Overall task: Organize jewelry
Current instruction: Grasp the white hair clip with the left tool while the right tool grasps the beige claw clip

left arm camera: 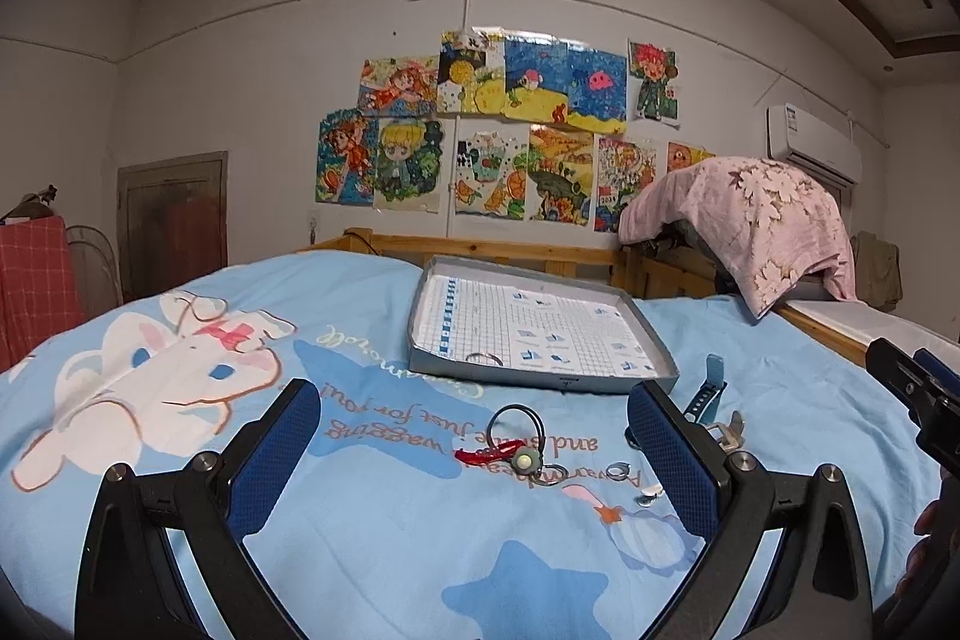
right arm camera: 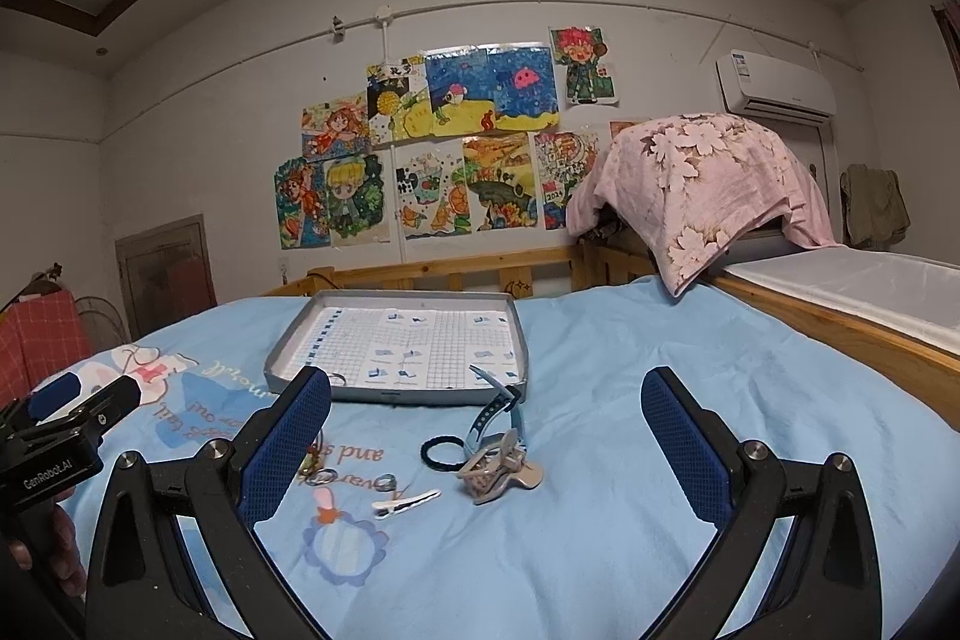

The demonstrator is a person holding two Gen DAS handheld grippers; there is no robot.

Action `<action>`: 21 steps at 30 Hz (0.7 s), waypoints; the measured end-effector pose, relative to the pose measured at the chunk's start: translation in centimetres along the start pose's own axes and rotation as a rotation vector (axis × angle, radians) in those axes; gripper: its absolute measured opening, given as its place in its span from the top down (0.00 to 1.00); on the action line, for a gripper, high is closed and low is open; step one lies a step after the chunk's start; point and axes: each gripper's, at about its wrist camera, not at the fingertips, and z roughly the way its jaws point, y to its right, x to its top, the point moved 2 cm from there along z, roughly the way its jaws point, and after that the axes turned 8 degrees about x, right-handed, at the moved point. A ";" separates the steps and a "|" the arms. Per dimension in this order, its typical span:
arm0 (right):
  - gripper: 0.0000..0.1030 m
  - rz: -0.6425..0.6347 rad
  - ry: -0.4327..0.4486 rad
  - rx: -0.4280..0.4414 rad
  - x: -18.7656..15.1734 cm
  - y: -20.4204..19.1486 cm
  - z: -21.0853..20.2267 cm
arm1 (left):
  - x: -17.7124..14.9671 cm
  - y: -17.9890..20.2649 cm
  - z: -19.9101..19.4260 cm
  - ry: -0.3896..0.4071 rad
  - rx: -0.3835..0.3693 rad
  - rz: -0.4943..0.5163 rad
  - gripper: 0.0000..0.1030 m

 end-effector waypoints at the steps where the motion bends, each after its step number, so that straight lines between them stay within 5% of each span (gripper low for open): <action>1: 0.01 0.001 -0.005 -0.002 0.0 0.1 0.3 | -0.1 0.1 0.6 -0.010 0.000 0.001 0.00; 21: 0.02 0.069 -0.210 -0.007 -0.7 4.4 8.9 | -2.7 5.6 9.2 -0.159 -0.077 0.020 0.00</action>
